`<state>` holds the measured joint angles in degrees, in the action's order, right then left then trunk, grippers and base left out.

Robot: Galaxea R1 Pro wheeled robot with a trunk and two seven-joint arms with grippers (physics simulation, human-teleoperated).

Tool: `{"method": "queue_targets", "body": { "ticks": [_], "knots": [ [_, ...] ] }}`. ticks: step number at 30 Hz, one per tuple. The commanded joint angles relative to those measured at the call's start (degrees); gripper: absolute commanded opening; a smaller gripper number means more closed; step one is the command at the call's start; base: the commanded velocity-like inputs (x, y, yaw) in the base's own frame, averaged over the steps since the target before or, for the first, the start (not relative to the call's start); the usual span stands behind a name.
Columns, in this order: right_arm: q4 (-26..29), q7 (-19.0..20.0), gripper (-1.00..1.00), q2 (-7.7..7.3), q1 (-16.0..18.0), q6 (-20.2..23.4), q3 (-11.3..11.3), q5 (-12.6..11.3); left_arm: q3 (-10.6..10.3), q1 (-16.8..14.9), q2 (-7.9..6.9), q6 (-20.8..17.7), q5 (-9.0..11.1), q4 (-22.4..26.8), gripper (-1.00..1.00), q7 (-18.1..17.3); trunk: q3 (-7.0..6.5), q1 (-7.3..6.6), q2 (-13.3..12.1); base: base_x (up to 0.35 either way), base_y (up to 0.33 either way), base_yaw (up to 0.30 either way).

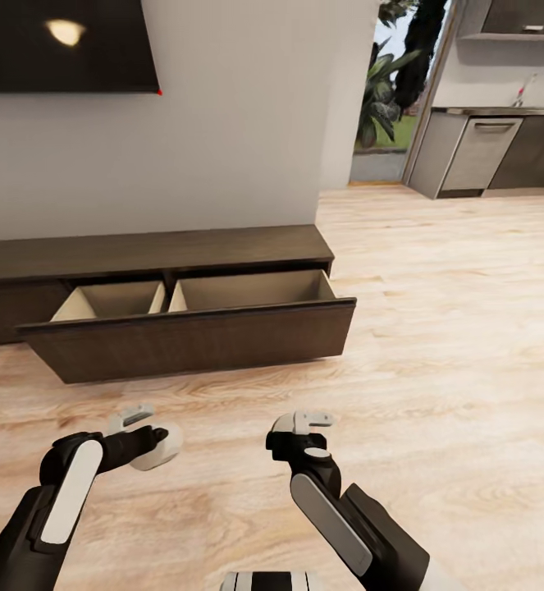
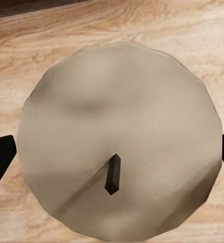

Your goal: Place each of the two pumpkins and all three candles from the living room inside a cabinet in the living room (use any cabinet), then make sure every cabinet is closed, and position the cauldron so it is next to a table in the living room.

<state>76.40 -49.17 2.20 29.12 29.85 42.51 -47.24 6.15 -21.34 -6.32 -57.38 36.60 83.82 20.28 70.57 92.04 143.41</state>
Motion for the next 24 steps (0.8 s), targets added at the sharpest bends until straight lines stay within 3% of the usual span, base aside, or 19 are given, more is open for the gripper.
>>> {"method": "queue_targets", "body": {
  "ticks": [1,5,10,14,24],
  "knots": [
    [0.04,-0.61,-1.0,0.0,0.06,0.22,0.14,-0.18,0.01,-0.02,-0.57,-0.19,0.79,-0.04,-1.0,0.47,-0.18,-0.03,0.0,0.0,0.0,-0.04],
    [0.07,0.21,-1.0,-0.07,0.06,0.13,0.19,0.01,0.04,-0.02,-1.91,-0.25,2.6,-0.14,-1.0,0.46,-1.07,-0.14,-0.05,0.0,0.0,-0.013],
    [0.2,4.77,-1.0,-0.35,0.06,-0.56,1.08,0.12,0.05,-0.02,-3.26,-0.28,4.56,-0.15,-1.0,0.46,-2.17,-0.26,-0.12,0.0,0.0,-0.001],
    [0.23,4.97,-1.0,-0.43,0.06,-0.81,1.16,0.13,0.02,-0.02,-3.28,-0.28,4.62,-0.12,-1.0,0.53,-3.06,-0.37,-0.18,0.0,0.0,0.0],
    [1.89,4.6,-1.0,-0.44,0.05,-0.81,1.08,0.18,-0.08,-0.02,-3.26,-0.28,4.62,-0.06,-1.0,0.55,-4.85,-2.57,-4.19,0.0,0.0,0.0]
  ]
}}
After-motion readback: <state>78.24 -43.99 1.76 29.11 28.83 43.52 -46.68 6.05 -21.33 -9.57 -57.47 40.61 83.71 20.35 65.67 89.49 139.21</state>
